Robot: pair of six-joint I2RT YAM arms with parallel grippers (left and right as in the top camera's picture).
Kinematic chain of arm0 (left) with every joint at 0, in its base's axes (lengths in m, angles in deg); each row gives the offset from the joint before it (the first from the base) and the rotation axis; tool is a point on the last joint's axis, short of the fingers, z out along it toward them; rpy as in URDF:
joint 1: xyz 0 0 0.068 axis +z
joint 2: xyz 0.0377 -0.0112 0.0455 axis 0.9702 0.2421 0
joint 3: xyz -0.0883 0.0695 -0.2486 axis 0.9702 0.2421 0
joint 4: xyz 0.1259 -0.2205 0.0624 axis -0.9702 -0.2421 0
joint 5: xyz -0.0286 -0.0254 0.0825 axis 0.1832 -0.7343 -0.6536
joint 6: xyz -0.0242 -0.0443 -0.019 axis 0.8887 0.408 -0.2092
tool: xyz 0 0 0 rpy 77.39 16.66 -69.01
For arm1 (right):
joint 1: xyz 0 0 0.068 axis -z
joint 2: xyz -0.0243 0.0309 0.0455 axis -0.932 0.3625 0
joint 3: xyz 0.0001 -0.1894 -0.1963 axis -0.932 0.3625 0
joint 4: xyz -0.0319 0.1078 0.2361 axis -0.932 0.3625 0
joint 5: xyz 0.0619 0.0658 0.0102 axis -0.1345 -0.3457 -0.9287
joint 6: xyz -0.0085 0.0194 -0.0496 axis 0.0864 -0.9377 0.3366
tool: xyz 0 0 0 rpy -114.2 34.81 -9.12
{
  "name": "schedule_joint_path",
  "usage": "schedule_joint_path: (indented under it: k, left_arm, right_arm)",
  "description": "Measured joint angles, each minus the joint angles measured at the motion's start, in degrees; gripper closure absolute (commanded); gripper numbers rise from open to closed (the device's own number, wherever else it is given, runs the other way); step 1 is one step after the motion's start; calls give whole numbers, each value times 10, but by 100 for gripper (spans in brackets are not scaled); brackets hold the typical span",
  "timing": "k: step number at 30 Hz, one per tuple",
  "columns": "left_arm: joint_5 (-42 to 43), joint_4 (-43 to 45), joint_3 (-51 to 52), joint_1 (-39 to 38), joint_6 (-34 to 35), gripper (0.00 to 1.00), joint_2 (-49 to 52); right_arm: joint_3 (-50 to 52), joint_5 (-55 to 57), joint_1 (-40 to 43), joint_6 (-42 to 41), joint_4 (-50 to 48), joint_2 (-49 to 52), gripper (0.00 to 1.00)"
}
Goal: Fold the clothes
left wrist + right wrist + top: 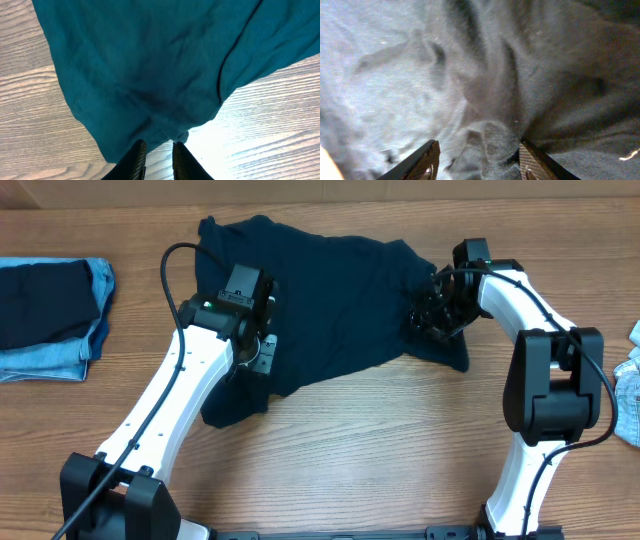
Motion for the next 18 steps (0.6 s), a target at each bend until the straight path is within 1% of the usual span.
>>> schedule_joint_path:
  k: [4,6,10,12,15,18]
  left_arm:
    - [2,6,0,0,0,76,0]
    - [2,7,0,0,0,75,0]
    - [4,8,0,0,0,72,0]
    - [4,9,0,0,0,71,0]
    - [4,9,0,0,0,68,0]
    - [4,9,0,0,0,67,0]
  right_arm:
    - [0,-25,-5,-26,15,0,45]
    - [0,-14,-13,-31,19,0,45]
    - [0,57,-28,-36,50,0,44]
    - [-1,117,-28,-39,76,0,42]
    - [-3,185,-15,-42,96,0,41]
    - [-3,223,13,-42,101,0,41]
